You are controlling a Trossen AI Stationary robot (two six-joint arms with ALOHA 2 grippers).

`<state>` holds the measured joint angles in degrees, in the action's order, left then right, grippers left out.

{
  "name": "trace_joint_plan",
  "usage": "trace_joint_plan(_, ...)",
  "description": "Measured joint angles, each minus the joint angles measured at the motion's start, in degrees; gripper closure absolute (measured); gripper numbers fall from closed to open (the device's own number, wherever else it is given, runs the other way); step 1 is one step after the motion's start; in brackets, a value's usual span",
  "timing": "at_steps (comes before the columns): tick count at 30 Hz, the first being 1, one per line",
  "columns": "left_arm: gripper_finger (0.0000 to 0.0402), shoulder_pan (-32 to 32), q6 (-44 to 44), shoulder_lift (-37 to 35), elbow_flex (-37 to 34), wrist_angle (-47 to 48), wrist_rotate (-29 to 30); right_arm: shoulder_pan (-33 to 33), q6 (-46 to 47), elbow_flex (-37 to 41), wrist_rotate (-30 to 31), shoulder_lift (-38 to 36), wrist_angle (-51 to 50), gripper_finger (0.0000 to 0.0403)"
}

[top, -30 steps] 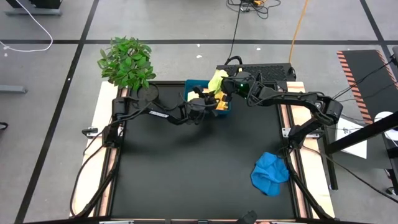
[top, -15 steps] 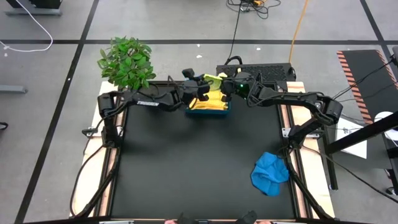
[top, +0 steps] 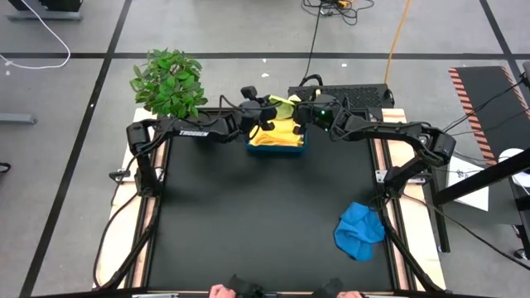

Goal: Fold microfiber towels
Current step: Put the green microfiber towel into the blue blue bin

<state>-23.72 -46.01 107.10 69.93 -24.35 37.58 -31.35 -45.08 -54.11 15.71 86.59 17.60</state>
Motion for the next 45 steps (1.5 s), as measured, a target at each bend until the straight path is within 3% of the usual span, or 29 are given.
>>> trace_joint_plan(13,0.04,-0.5,-4.2,-0.1,0.0,1.7,2.5,-3.5,6.1,0.0,-11.1,0.0,-1.6,0.0403)
trace_joint_plan(18,0.04,-1.1,-3.4,-0.1,0.0,3.5,1.5,-4.2,7.0,-0.1,-11.8,0.3,-3.4,0.0403)
trace_joint_plan(33,0.0396,3.1,6.3,-0.3,0.0,22.4,-2.6,1.5,11.3,0.1,-14.3,0.3,-14.8,0.0403)
trace_joint_plan(37,0.039,4.5,8.3,-0.3,-0.1,26.4,-6.4,2.8,14.1,0.2,-15.6,0.3,-17.3,0.0402)
trace_joint_plan(45,0.0357,5.0,12.1,-0.2,-0.3,35.9,-10.5,3.3,17.9,0.3,-22.7,0.2,-21.4,0.0352)
